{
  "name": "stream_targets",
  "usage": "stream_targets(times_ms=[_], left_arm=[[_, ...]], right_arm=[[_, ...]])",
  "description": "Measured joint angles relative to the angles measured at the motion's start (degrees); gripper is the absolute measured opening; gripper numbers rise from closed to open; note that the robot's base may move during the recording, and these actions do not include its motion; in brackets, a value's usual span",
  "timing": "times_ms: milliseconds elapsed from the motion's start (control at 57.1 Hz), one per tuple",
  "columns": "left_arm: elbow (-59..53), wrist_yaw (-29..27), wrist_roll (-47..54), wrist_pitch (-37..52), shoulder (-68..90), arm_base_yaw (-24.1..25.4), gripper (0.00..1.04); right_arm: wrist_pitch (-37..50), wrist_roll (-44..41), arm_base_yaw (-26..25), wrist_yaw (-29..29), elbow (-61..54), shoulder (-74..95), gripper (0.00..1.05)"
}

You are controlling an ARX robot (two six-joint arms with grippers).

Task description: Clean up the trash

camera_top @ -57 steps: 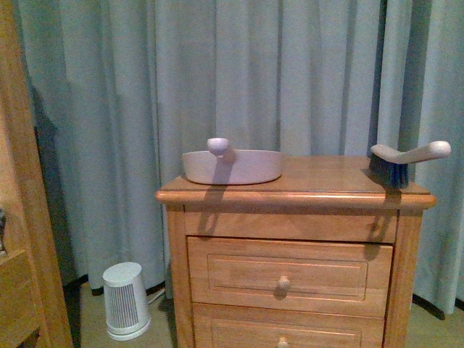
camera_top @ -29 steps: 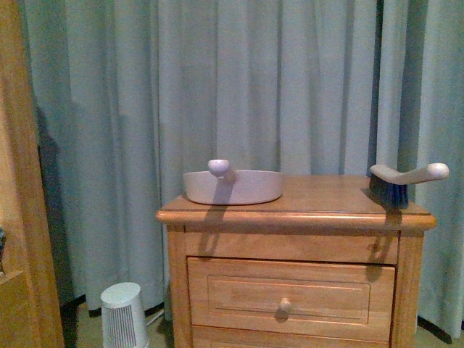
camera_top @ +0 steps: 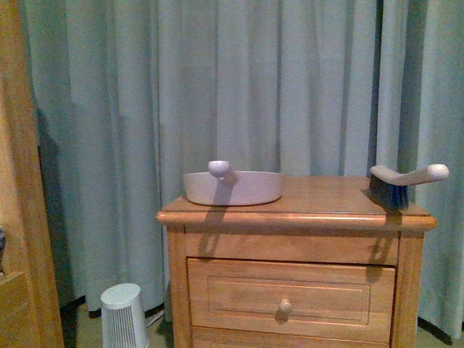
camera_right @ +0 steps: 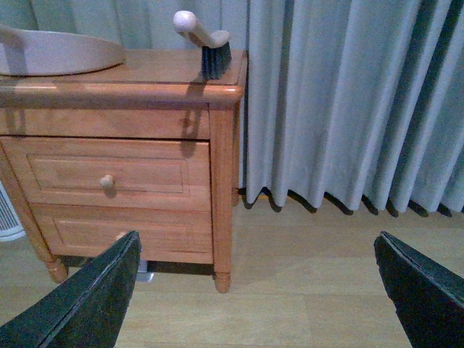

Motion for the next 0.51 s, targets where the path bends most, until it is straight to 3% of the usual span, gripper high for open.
stream_targets(times_ms=[508], left_arm=[[-0.02,0.00,0.00,0.00,0.00,0.00,0.97]], right_arm=[[0.00,0.00,0.00,0.00,0.00,0.00,0.97]])
